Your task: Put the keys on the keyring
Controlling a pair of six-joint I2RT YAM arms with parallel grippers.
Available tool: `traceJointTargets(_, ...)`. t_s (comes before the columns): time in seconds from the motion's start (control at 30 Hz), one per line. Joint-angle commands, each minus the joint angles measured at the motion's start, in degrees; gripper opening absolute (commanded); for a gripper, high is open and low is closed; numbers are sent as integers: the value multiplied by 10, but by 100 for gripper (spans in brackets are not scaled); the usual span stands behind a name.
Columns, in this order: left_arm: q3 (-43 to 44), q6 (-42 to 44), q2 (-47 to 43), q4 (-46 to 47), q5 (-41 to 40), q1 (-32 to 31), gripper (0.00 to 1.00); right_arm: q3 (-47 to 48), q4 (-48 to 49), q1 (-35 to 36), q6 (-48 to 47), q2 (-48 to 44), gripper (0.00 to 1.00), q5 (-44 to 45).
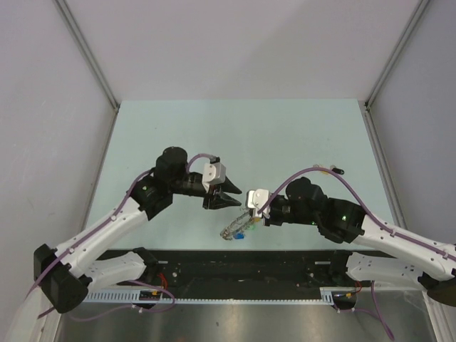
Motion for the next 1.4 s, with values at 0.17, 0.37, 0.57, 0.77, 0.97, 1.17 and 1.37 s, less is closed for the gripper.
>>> traceJointTargets(0.17,112,188,100,-215,48,2,41,38,18,3,-11,-3,0,-16)
traceJointTargets(0.37,116,194,120,-214,63,-11,42,40,17,3,-11,1,0,-18)
traceJointTargets(0.57,106,190,126,-214,68,-30,42,39,18,3,-10,3,0,-15)
traceJointTargets(0.77,99,198,107,-253,59,-32,43,39,17,3,-9,-2,0,-3)
traceJointTargets(0.97,70,165,63,-239,46,-32,44,40,16,3,-6,-4,0,11)
traceJointTargets(1.17,63,150,46,-247,84,-33,44,39,18,3,-6,-3,0,15)
traceJointTargets(1.37,36,89,26,-170,-13,-36,45,39,20,3,-5,1,0,11)
